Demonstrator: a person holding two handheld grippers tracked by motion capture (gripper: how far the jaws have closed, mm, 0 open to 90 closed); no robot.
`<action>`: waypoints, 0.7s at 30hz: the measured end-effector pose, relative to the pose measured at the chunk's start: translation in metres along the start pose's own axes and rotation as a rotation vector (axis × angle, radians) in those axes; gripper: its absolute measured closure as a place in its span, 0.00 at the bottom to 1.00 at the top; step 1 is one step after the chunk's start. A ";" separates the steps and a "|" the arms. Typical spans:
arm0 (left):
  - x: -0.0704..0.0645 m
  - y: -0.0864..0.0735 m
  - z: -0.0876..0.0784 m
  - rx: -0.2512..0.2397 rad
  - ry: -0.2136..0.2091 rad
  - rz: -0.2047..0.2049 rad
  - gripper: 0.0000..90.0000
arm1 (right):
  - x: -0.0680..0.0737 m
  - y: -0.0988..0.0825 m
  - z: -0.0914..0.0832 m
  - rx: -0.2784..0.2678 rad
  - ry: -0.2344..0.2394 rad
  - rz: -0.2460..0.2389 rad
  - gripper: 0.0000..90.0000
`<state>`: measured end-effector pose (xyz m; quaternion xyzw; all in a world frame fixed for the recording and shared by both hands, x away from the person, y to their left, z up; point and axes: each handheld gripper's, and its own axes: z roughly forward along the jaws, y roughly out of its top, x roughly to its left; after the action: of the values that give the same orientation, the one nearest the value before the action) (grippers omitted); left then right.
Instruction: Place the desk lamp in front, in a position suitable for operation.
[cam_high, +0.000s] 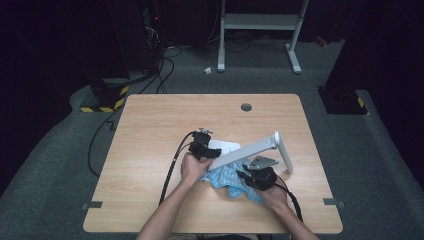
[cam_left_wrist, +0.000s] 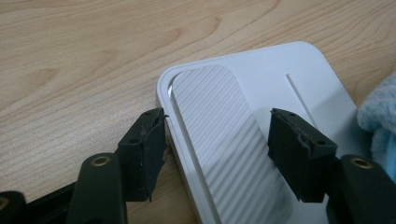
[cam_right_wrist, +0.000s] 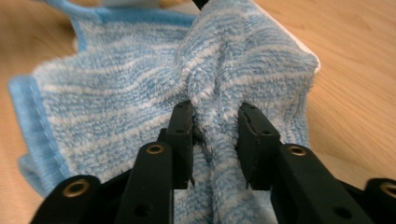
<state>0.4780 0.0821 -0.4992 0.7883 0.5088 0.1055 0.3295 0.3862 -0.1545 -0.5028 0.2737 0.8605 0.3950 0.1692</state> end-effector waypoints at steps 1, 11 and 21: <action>0.000 0.000 0.000 0.000 0.000 0.000 0.42 | 0.002 0.001 -0.002 -0.009 0.010 -0.008 0.78; 0.008 -0.016 -0.033 -0.071 -0.042 0.014 0.45 | 0.000 0.007 0.010 0.024 0.036 0.029 0.81; 0.012 -0.044 -0.054 -0.089 -0.059 0.019 0.50 | -0.018 0.011 0.019 0.014 -0.133 0.012 0.76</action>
<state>0.4243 0.1268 -0.4884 0.7805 0.4860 0.1081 0.3781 0.4136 -0.1481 -0.5055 0.3055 0.8484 0.3710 0.2220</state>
